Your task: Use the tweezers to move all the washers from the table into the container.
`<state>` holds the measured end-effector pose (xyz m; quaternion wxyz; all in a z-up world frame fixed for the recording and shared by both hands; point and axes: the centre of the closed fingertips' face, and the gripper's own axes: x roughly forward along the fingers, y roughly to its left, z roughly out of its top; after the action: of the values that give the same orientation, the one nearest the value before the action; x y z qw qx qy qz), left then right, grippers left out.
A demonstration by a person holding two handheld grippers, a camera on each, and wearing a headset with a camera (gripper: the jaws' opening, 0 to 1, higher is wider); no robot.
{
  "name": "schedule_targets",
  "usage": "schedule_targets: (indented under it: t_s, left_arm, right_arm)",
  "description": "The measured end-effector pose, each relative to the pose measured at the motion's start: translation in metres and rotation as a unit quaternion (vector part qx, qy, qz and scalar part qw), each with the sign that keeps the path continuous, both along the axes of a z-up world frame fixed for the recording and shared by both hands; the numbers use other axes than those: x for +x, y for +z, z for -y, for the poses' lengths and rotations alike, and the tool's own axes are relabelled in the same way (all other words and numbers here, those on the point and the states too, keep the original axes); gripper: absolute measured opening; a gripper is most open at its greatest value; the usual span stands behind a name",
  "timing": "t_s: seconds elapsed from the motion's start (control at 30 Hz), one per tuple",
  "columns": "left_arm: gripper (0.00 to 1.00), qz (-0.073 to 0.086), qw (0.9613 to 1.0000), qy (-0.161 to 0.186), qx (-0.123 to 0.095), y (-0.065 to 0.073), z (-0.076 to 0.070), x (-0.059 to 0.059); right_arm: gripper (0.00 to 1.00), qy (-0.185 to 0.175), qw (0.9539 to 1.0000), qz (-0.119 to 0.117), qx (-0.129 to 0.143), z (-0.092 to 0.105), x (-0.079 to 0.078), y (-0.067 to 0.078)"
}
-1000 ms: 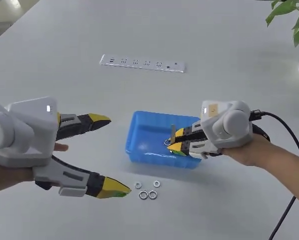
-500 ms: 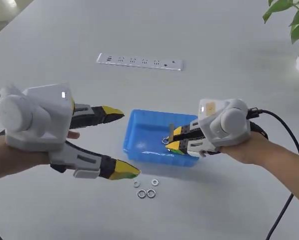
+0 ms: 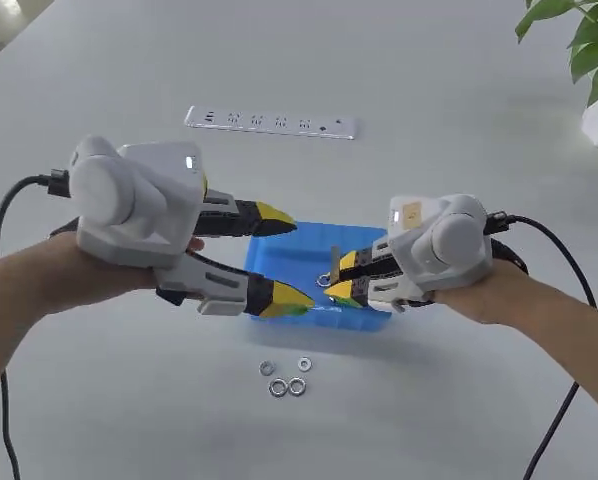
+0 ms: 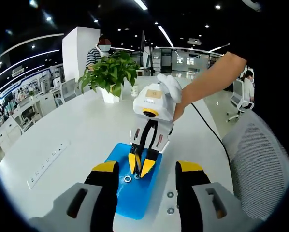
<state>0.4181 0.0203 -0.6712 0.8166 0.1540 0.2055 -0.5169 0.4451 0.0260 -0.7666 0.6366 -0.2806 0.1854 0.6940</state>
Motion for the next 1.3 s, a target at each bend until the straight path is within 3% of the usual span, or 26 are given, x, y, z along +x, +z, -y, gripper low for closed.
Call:
schedule_targets:
  t_s: [0.33, 0.73, 1.07, 1.3]
  left_arm:
    - [0.3, 0.005, 0.9991, -0.035, 0.023, -0.011, 0.015, 0.012]
    - [0.15, 0.006, 0.9964, -0.071, 0.046, -0.021, 0.028, 0.02]
    - [0.06, 0.011, 0.9945, -0.091, 0.051, -0.022, 0.033, 0.022]
    - [0.06, 0.013, 0.9942, -0.094, 0.05, -0.022, 0.033, 0.022]
  right_arm:
    - [0.09, 0.004, 1.0, 0.003, -0.002, 0.0, -0.001, 0.0]
    - [0.09, 0.006, 1.0, 0.004, -0.003, 0.003, -0.002, 0.0]
    - [0.09, 0.011, 0.9999, 0.008, -0.006, 0.004, -0.002, -0.001]
    - [0.1, 0.015, 0.9998, 0.012, -0.009, 0.004, -0.001, -0.001]
